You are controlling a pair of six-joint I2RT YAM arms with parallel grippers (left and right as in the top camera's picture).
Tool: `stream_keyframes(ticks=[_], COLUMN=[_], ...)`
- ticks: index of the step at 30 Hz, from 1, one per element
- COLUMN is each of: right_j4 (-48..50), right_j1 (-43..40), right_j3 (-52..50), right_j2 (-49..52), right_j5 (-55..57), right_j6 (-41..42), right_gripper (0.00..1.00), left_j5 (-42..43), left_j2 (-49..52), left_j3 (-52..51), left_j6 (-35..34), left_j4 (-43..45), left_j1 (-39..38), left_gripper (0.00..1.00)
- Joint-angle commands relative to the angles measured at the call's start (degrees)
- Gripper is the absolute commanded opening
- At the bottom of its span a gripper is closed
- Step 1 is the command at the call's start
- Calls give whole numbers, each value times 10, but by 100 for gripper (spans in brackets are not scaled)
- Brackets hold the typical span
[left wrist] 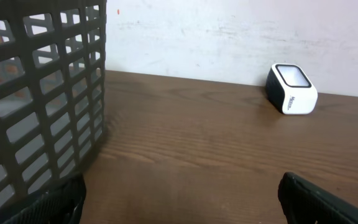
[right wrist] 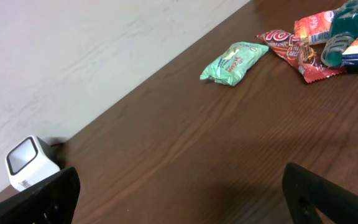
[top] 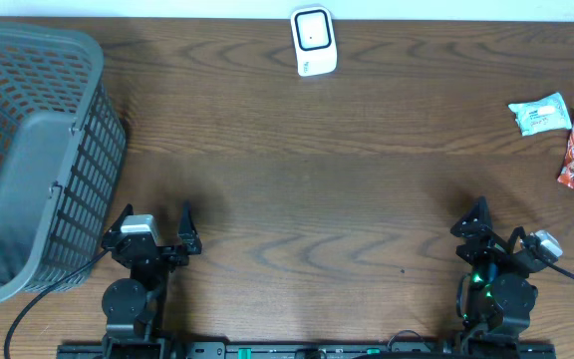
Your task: Scan the item barcode
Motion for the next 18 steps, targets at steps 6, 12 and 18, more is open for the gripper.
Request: stream_keyframes(ticks=[6,12,18], right_j4=[2,2,1], right_j1=[-4,-4,-4], right_j3=[-3,-3,-3], right_j2=[0,-3,-31], right_j5=[7,7,7], right_j6=[1,1,-5], right_gripper=[99,99,99], left_j5=[-2,-2,-2], left_j2=[-2,-2,-2], left_j3=[-17,-17,-17], left_j6=[12,12,12], left_j4=[-9,-9,-9], left_j1=[3,3,3], left_gripper=[99,99,98])
